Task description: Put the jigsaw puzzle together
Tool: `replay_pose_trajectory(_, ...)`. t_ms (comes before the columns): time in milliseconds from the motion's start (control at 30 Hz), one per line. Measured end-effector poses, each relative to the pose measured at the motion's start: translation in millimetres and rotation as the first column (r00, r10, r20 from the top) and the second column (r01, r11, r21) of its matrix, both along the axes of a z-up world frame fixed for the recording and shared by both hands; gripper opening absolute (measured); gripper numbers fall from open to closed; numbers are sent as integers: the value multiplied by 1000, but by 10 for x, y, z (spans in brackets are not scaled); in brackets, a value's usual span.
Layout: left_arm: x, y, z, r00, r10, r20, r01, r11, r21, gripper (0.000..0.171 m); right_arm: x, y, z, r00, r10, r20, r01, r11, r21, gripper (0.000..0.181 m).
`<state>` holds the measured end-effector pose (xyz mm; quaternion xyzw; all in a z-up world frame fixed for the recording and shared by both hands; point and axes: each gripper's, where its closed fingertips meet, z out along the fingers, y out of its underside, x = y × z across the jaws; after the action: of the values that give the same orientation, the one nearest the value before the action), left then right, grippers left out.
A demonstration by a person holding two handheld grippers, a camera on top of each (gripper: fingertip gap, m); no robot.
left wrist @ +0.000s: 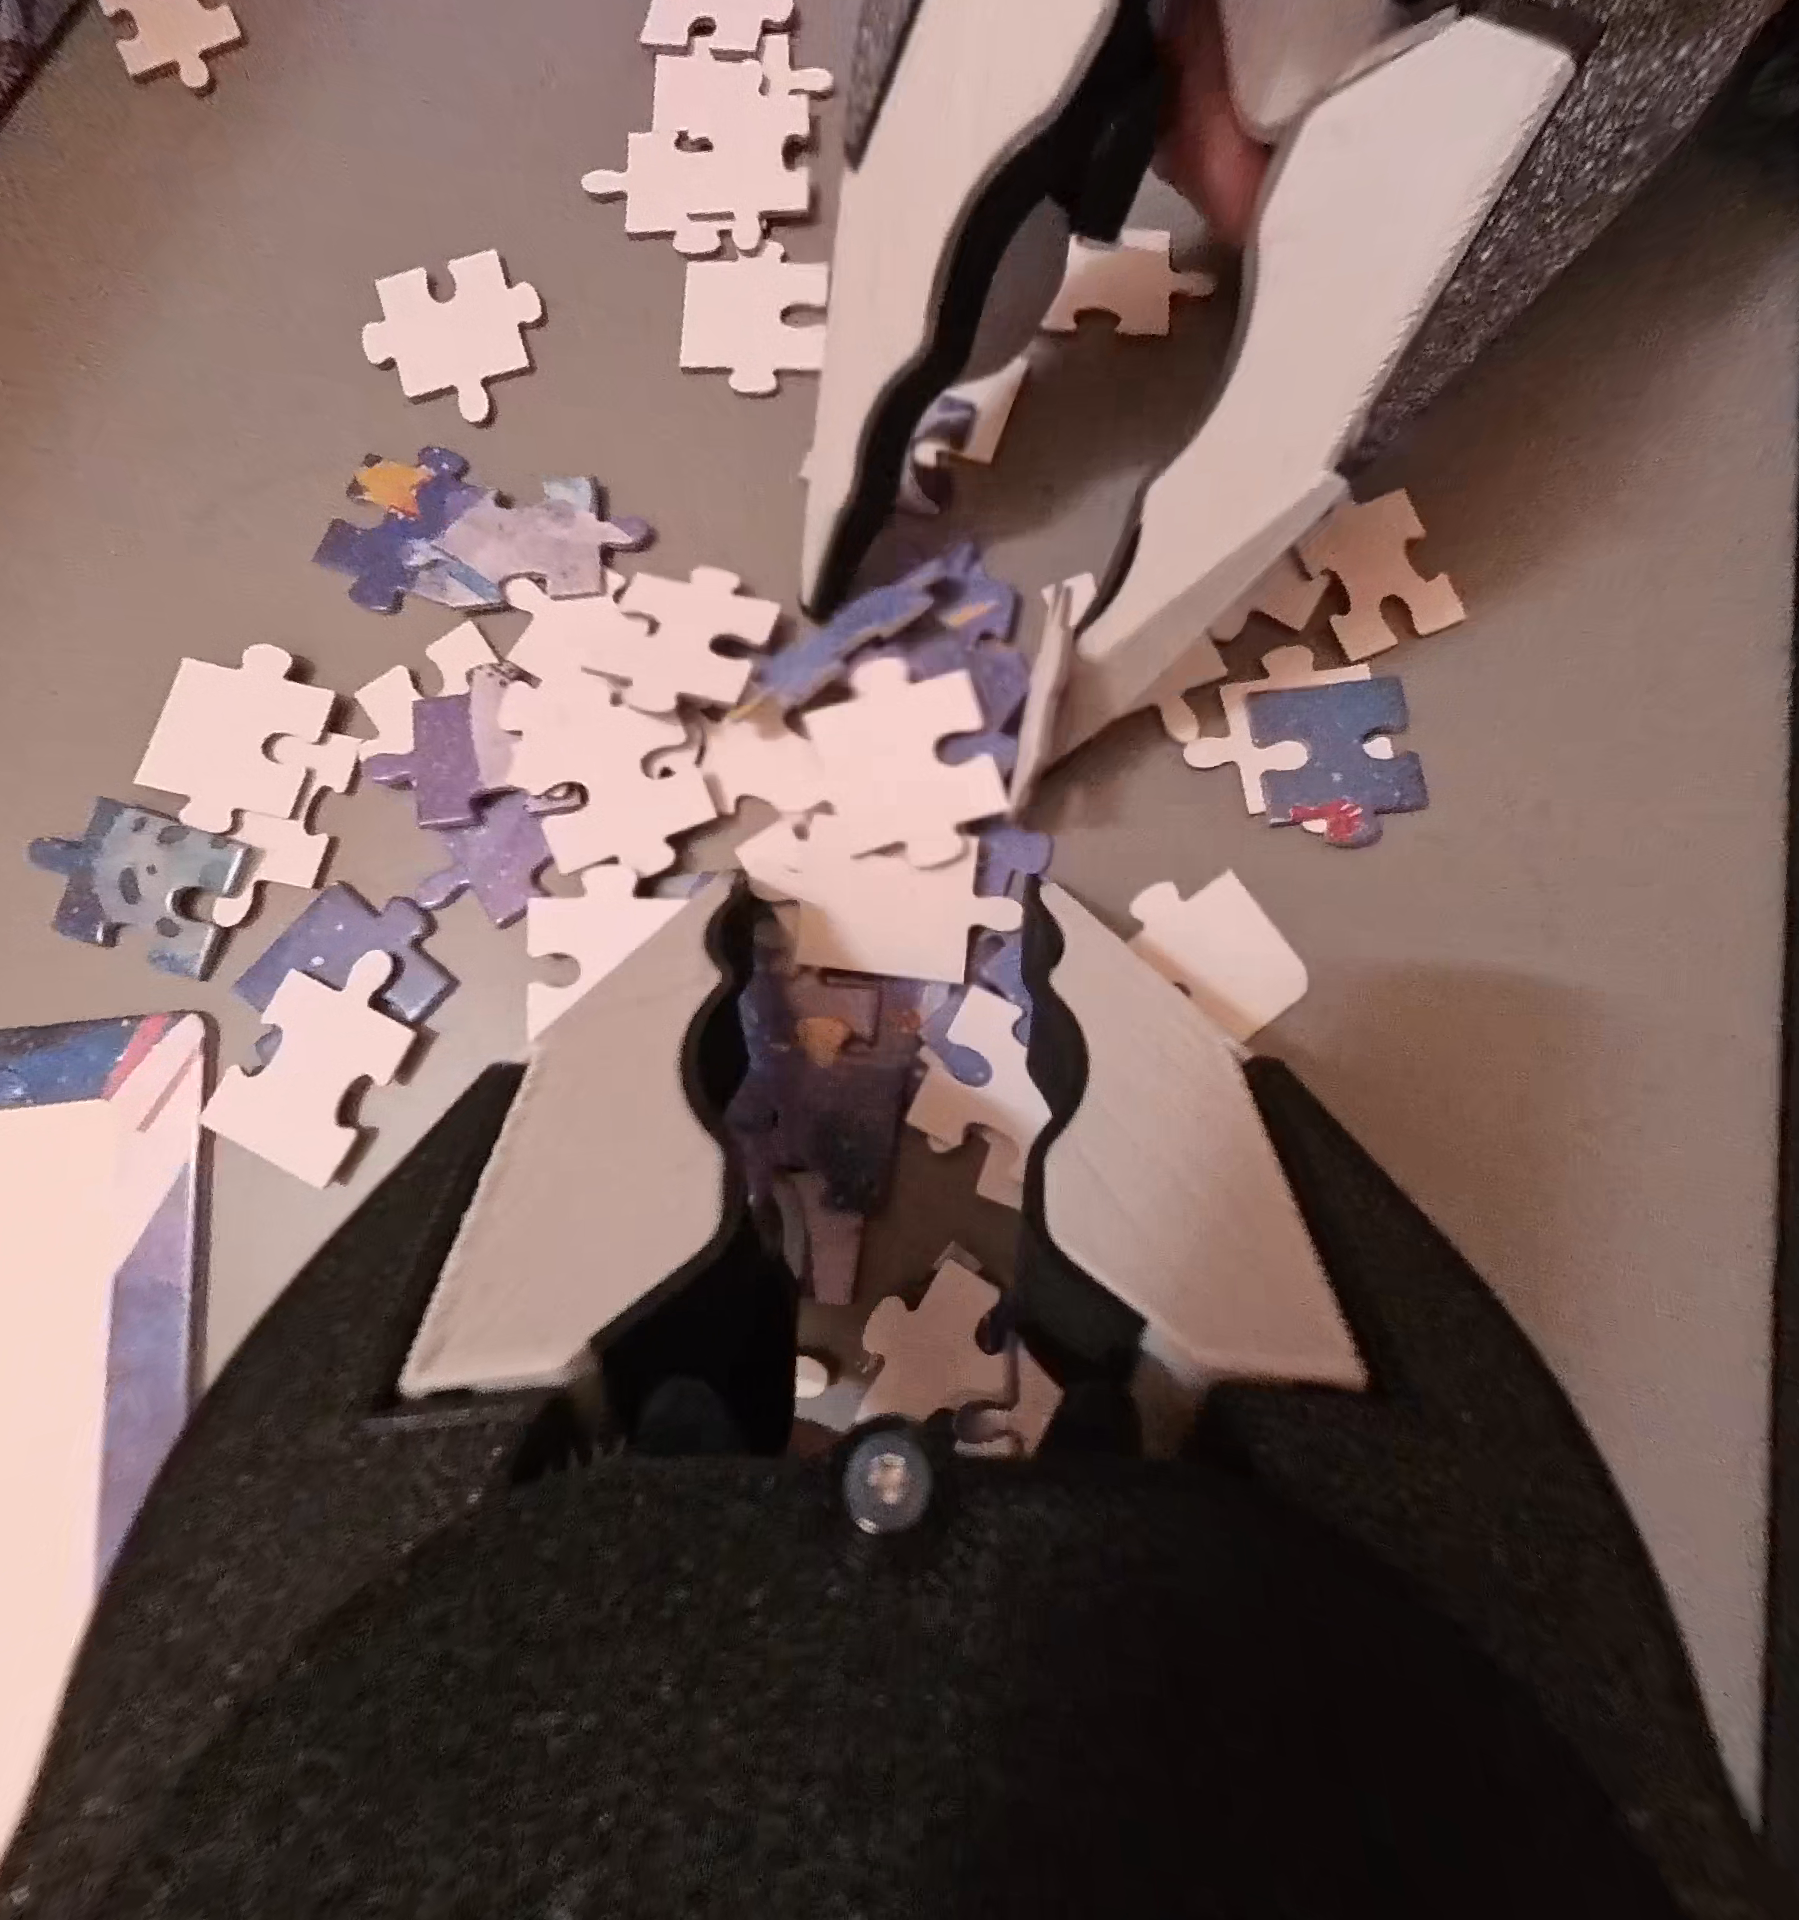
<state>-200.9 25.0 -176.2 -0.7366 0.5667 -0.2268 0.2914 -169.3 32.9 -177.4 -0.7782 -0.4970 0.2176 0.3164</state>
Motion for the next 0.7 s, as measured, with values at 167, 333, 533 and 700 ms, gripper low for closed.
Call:
replay_pose_trajectory(167, 56, 54, 66, 1000, -10, 18, 10, 1000, 26, 51, -24, -19, 14, 999, 52, 6, -52, 999, -16, 39)
replay_pose_trajectory(333, 161, 128, 719, 960, -3, 279, -27, 994, 104, 52, 15, 74, 561, 988, 16, -154, -1, 995, 97, 39)
replay_pose_trajectory(533, -54, 234, 540, 976, 100, 195, -103, 995, 7, 90, 628, 158, 653, 984, -158, -84, 167, 979, 115, 75)
replay_pose_trajectory(700, -632, -66, 232, 997, 69, 19, -68, 997, -44, 101, 907, -156, 263, 983, -173, 66, 171, 985, 25, 87)
